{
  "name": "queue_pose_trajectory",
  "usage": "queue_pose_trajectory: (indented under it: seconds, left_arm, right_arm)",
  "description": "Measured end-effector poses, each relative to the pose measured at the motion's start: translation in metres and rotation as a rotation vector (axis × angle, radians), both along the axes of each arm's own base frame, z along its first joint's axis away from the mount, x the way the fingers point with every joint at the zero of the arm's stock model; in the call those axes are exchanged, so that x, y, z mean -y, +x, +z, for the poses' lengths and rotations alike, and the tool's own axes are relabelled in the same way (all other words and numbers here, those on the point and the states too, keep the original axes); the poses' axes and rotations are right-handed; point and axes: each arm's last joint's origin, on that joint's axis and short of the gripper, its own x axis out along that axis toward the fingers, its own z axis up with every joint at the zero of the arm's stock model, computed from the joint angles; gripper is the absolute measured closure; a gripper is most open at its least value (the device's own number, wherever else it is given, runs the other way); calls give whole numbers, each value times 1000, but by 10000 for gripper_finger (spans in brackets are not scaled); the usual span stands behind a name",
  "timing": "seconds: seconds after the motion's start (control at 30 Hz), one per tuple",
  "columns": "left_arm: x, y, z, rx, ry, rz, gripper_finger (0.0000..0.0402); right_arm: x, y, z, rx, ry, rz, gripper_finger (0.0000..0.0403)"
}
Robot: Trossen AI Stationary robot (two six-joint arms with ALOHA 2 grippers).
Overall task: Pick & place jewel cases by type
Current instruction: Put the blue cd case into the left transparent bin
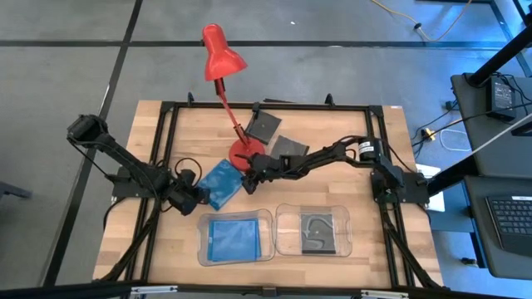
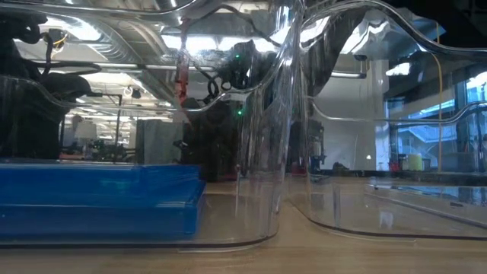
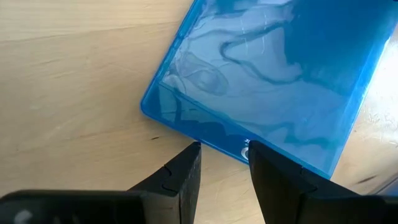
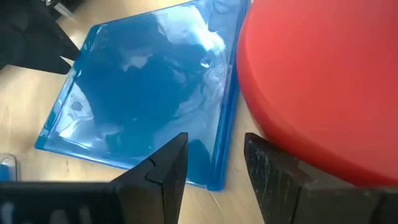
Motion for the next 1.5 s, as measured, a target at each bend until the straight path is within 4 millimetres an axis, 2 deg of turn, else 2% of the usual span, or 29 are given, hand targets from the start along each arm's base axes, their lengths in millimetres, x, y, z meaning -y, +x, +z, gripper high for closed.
queue_pose_trajectory:
  seconds: [0.23,0.5,0.73,0.83,1.0,1.2,1.37,1.5]
  left_arm:
    - [0,-1,0,-13,-11,-8,272]
    - [2,-1,-1,-43,-57,-24,272]
    - [2,-1,0,-28,-83,24,272]
    - [2,0,0,-20,-102,62,272]
    - [5,2,0,-9,-162,38,272]
    - [7,7,2,54,-140,11,272]
    - [7,2,0,-35,-222,51,272]
    - [7,2,0,-20,-206,47,272]
  right_arm:
    - [-11,0,2,13,81,138,240]
    - [-35,-1,1,0,147,290,240]
    - [-63,-4,2,2,238,484,240]
    - [-71,-5,2,9,232,509,240]
    - [-73,-4,3,29,191,499,240]
    - [-70,-4,2,25,175,478,240]
    - [-68,-3,2,29,137,471,240]
    - [-66,-3,1,27,124,469,240]
